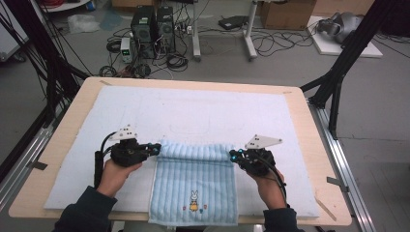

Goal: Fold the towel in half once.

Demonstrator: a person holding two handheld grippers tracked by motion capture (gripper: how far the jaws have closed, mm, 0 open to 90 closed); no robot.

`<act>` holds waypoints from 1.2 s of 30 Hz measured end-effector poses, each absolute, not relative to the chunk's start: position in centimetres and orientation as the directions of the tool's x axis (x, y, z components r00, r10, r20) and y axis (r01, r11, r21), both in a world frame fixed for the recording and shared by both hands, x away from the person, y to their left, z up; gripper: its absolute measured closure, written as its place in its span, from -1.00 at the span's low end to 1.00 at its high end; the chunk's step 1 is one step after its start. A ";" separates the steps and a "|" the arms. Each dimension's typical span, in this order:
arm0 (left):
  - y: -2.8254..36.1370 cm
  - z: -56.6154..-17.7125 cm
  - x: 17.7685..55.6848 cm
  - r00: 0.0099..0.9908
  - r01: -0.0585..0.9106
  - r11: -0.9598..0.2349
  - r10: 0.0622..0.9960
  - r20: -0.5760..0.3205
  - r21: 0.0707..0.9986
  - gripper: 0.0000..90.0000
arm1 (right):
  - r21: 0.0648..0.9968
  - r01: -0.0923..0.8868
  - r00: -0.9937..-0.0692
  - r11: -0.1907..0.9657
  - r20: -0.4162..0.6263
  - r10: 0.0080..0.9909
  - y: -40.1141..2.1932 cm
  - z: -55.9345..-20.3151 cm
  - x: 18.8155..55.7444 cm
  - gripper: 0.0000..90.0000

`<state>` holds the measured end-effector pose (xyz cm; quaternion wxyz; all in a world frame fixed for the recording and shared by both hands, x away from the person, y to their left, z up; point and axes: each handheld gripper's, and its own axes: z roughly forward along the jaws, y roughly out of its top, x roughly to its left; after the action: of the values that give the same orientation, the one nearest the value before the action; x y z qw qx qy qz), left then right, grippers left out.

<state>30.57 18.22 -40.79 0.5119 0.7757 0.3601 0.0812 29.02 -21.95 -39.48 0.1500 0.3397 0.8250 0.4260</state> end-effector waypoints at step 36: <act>19.0 -43.5 33.7 0.672 0.542 -0.196 0.685 -0.282 0.817 0.41 | 0.786 0.513 -0.603 0.345 0.044 0.796 -23.2 -42.9 30.1 0.47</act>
<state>33.72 19.02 -43.48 0.4933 0.7699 0.3984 0.0722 30.14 -23.19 -42.89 0.1771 0.4087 0.8008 0.4004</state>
